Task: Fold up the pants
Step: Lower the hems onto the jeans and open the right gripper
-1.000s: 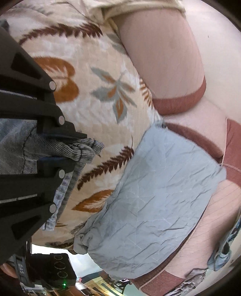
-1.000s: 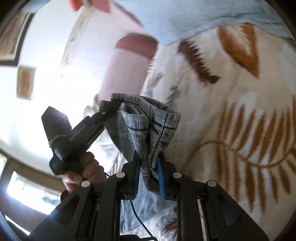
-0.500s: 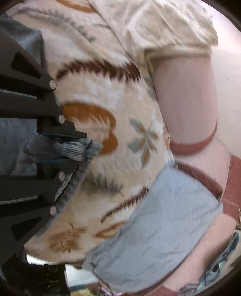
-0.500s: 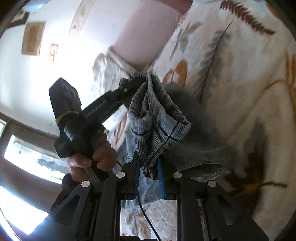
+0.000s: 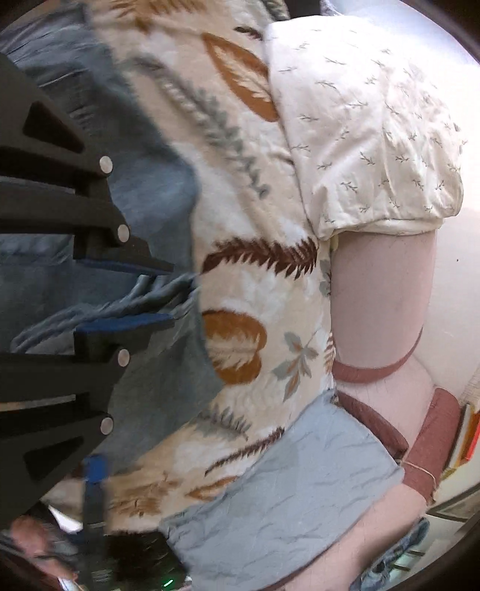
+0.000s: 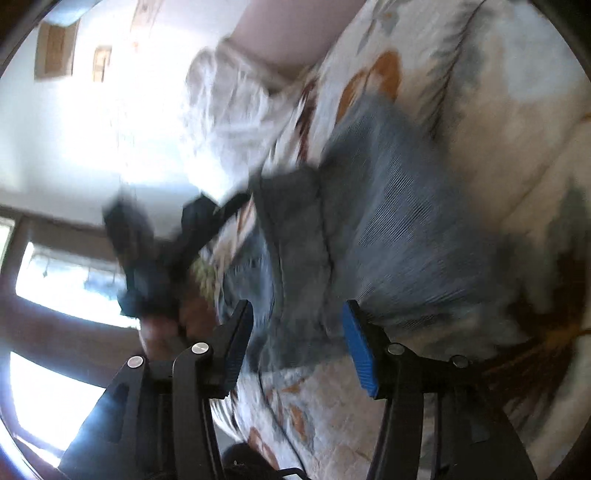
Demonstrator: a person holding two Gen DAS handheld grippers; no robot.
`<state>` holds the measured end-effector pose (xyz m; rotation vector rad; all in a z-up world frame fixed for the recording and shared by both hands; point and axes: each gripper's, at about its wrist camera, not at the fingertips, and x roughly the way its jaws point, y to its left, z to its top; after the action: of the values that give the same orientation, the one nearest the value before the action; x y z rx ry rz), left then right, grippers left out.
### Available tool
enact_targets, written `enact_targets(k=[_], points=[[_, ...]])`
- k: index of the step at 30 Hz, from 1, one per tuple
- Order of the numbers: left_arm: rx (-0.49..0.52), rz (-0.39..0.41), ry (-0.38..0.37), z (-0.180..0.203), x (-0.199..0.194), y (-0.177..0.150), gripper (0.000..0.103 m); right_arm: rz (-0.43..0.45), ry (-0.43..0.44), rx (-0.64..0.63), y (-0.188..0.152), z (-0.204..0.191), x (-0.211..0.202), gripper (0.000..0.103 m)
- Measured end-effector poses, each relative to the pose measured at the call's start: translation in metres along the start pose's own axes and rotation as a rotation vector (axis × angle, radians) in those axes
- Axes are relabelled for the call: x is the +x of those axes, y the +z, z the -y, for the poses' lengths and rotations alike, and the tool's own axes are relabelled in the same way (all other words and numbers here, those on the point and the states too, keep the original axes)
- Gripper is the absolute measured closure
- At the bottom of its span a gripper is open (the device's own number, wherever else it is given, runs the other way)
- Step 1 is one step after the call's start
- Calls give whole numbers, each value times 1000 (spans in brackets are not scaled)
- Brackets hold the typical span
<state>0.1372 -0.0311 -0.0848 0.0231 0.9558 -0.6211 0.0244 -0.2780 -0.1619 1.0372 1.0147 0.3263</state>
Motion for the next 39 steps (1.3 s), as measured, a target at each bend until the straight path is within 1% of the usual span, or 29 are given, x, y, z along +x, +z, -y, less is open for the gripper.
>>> enact_targets(k=[3,5,6,8,9,10,11,13,15,18,19,21,23,24,27,29,32,33,34,35,36,37,39], points=[[-25,11,-33,17,-6,-19,76,95,-6,56,10,10,-18,52],[-34,5,-68,32,-3,-33,76,134,-18,79,16,14,-25,52],[-17,-3,-57,41,0,-40,76,143,-20,88,18,16,-26,52],[43,-23,-8,58,11,-55,76,158,-18,112,21,19,-28,52],[71,-55,37,63,19,-62,76,163,-17,117,21,19,-29,52],[88,-121,92,65,33,-71,76,166,-15,117,21,19,-30,52],[85,-169,106,62,41,-78,76,169,-17,114,21,20,-32,52],[81,-129,94,61,34,-85,76,171,-20,111,16,24,-43,52],[58,-140,86,60,27,-86,76,170,-29,118,18,27,-37,52],[7,-124,53,53,17,-82,76,174,-44,119,23,26,-35,52],[-13,-108,44,50,11,-82,76,177,-47,115,26,25,-35,52],[-35,-54,0,47,-2,-82,76,179,-35,101,30,19,-37,52],[-33,-14,-11,50,-8,-80,76,172,-13,76,35,11,-36,52],[-30,-8,-11,52,-9,-80,76,165,-8,59,39,7,-33,52],[-12,-21,-4,56,-1,-81,76,134,13,23,54,0,-13,52],[14,-43,29,59,8,-85,76,87,46,26,63,1,5,52],[26,-80,56,58,18,-93,76,47,61,25,75,5,32,52],[35,-75,60,58,18,-95,76,49,40,11,79,5,40,52],[44,-67,63,58,16,-95,76,58,9,-7,83,5,46,49],[48,-66,65,58,14,-95,76,71,-37,-28,89,7,54,49],[46,-66,63,58,13,-95,76,76,-64,-30,94,12,59,49],[38,-66,58,56,12,-95,76,60,-67,-2,100,21,66,49],[18,-67,56,51,8,-94,76,54,-27,57,104,31,65,49]])
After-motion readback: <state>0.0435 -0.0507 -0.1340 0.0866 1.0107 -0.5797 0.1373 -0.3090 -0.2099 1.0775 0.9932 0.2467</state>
